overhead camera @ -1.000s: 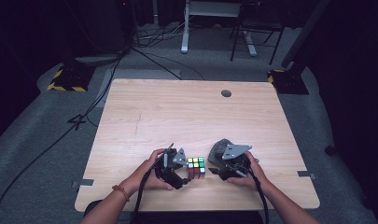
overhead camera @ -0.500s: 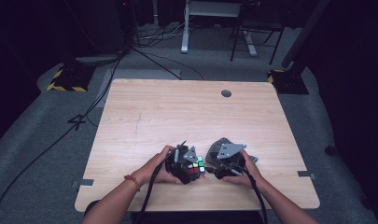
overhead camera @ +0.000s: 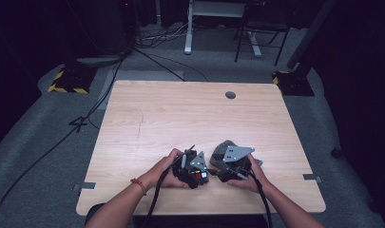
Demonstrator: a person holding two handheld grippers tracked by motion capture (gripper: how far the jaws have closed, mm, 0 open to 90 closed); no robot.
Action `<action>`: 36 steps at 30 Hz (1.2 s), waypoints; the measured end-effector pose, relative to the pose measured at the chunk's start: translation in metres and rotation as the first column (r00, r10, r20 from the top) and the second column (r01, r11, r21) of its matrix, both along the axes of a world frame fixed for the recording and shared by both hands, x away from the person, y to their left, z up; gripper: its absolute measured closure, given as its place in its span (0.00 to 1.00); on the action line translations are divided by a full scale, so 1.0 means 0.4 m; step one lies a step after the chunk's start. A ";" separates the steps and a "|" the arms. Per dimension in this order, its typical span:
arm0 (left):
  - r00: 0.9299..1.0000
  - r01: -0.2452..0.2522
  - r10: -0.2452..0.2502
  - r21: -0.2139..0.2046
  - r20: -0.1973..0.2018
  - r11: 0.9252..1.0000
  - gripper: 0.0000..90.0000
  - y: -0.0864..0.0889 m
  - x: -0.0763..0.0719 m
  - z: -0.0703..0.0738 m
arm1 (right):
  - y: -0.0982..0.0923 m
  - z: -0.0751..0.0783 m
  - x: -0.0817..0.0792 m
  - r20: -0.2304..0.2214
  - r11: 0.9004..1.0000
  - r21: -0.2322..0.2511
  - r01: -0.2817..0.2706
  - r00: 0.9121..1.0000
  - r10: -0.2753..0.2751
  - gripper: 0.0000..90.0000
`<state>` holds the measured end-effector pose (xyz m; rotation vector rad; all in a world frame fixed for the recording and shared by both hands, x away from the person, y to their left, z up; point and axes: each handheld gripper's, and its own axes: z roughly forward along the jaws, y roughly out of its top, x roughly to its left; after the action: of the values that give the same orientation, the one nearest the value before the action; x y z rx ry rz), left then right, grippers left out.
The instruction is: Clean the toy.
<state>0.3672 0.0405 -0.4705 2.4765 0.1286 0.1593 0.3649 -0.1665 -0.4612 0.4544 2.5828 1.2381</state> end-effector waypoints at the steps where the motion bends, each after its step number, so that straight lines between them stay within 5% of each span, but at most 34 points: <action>1: 1.000 0.000 0.000 -0.005 0.007 1.000 0.37 -0.001 -0.001 0.002 | -0.001 0.003 -0.001 0.001 1.000 0.005 0.004 1.000 -0.004 0.45; 7: 0.999 0.004 -0.001 -0.049 0.049 0.999 0.37 -0.016 -0.003 0.009 | -0.009 0.021 -0.005 0.019 1.000 0.027 0.003 1.000 -0.003 0.45; 13: 0.999 0.013 -0.008 -0.114 0.037 0.993 0.37 -0.009 -0.006 0.015 | -0.027 0.027 -0.005 0.025 1.000 0.028 0.004 1.000 -0.005 0.44; 24: 0.999 0.012 -0.005 -0.155 0.046 0.988 0.37 0.010 -0.018 0.030 | -0.060 -0.023 0.010 -0.034 0.996 -0.083 0.029 0.999 -0.032 0.46; 36: 1.000 0.028 -0.028 -0.179 0.007 0.983 0.37 0.017 -0.012 0.022 | -0.060 -0.021 0.008 -0.059 1.000 -0.020 0.007 0.998 -0.008 0.47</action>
<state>0.3623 0.0473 -0.4615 2.2971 0.1014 0.1356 0.3680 -0.1906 -0.4695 0.5034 2.6372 1.2133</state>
